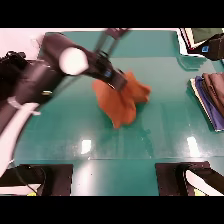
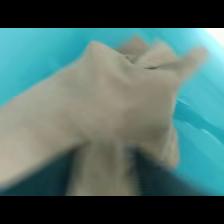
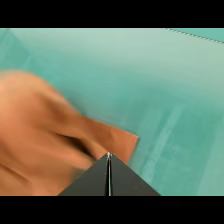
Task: Fold the shirts.
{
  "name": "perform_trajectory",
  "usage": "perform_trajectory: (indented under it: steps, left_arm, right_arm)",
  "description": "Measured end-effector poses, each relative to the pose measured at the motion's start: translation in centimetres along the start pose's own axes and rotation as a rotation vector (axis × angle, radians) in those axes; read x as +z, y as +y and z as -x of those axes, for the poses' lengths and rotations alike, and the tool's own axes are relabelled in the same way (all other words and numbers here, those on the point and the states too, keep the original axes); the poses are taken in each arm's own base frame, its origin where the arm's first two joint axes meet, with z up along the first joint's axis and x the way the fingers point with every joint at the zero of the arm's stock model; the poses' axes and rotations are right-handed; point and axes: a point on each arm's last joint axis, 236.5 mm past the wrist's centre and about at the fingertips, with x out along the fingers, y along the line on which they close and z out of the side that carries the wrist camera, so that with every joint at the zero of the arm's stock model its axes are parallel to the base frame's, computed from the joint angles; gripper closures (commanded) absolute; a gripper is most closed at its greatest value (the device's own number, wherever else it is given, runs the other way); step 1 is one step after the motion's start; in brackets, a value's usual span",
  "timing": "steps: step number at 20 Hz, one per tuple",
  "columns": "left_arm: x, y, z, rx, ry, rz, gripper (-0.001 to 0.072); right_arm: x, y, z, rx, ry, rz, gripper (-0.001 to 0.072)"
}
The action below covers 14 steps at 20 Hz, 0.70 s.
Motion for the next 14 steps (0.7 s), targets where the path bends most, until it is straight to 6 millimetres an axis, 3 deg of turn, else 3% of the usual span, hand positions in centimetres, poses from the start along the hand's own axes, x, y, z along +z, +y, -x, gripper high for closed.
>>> perform_trajectory:
  steps: [2, 4, 6, 10, 14]
  left_arm:
    - [-0.2, -1.1, -2.4, -0.048, 0.013, 0.015, 0.0159]
    - [-0.3, 0.6, -3.5, -0.044, 0.024, 0.053, 0.0159]
    - [-0.8, 4.0, -3.9, -0.016, 0.041, 0.121, 0.0159]
    - [-4.7, 12.1, -4.7, 0.023, 0.118, 0.348, 0.016]
    - [-9.7, 16.4, -7.0, 0.006, 0.174, 0.567, 0.016]
  right_arm:
    - [0.0, 0.0, 0.1, 0.0, -0.001, -0.004, 0.0694]
    - [0.0, 0.0, 0.1, 0.0, 0.001, -0.006, 0.0693]
    - [-0.1, 0.1, 0.1, 0.001, 0.003, -0.006, 0.0693]
    - [-0.2, 0.1, 0.1, 0.002, 0.01, -0.007, 0.0694]
    - [-0.5, 0.0, -0.1, 0.003, 0.018, -0.011, 0.0693]
